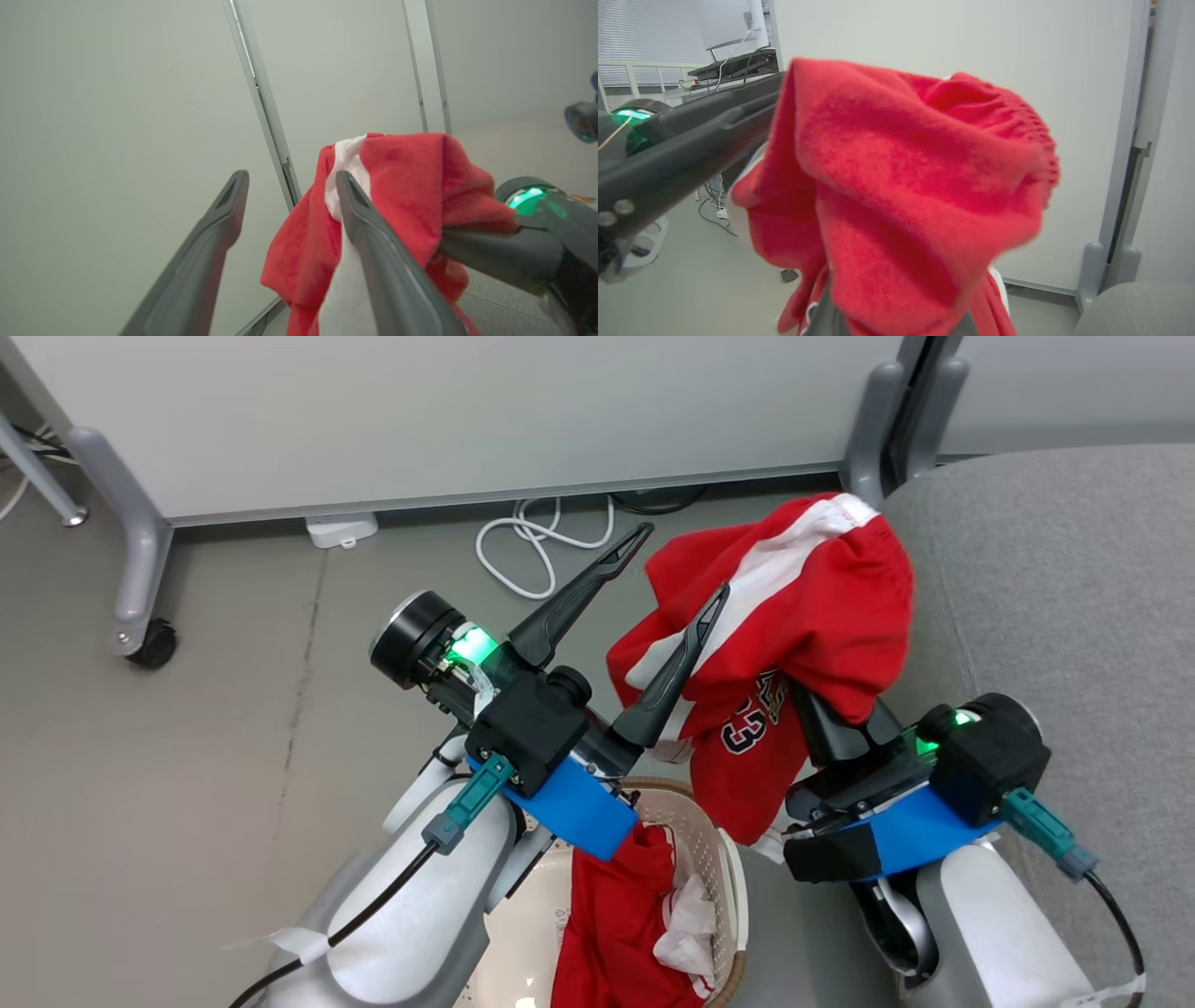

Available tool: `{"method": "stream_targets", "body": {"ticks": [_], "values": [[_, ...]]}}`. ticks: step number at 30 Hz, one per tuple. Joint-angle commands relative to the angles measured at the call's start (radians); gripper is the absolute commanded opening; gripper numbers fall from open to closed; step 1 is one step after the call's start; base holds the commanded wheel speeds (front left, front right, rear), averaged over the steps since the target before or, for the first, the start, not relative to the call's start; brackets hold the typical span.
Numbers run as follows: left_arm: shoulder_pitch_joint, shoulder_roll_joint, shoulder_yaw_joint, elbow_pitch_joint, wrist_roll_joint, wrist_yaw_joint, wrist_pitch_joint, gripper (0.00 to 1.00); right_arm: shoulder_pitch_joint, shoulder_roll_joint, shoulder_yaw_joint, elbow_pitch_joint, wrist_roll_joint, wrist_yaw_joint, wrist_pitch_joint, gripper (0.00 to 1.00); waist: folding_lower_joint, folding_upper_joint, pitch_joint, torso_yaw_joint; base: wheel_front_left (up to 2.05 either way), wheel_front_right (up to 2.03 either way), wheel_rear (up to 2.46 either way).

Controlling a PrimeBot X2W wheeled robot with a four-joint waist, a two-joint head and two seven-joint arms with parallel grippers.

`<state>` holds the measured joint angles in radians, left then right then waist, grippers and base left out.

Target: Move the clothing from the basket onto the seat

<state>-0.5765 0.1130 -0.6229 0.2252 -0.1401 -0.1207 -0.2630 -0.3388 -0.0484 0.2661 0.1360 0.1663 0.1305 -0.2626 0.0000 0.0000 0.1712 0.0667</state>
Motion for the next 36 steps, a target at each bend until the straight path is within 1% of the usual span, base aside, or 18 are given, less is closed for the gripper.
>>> {"method": "stream_targets", "body": {"ticks": [1, 11, 27, 36], "values": [[0.014, 0.005, 0.001, 0.004, 0.005, 0.001, -0.003, 1.00, 0.012, -0.004, -0.010, -0.008, -0.009, 0.000, -0.003, 0.00, 0.0000, 0.0000, 0.002, -0.007, 0.00, 0.00, 0.00], [0.020, 0.025, -0.025, 0.031, 0.006, -0.005, -0.003, 1.00, 0.020, -0.003, -0.100, -0.028, -0.040, 0.000, -0.003, 0.00, 0.0000, 0.0000, 0.043, -0.085, 0.00, 0.00, 0.00], [-0.009, 0.047, -0.063, 0.048, 0.002, -0.010, -0.003, 1.00, 0.045, -0.003, -0.221, -0.075, -0.040, 0.000, -0.003, 0.00, 0.0000, 0.0000, 0.097, -0.245, 0.00, 0.00, 0.00], [-0.027, 0.055, -0.080, 0.054, 0.000, -0.012, -0.003, 1.00, 0.081, -0.003, -0.295, -0.094, -0.040, 0.000, -0.003, 0.00, 0.0000, 0.0000, 0.116, -0.302, 0.00, 0.00, 0.00]]}}
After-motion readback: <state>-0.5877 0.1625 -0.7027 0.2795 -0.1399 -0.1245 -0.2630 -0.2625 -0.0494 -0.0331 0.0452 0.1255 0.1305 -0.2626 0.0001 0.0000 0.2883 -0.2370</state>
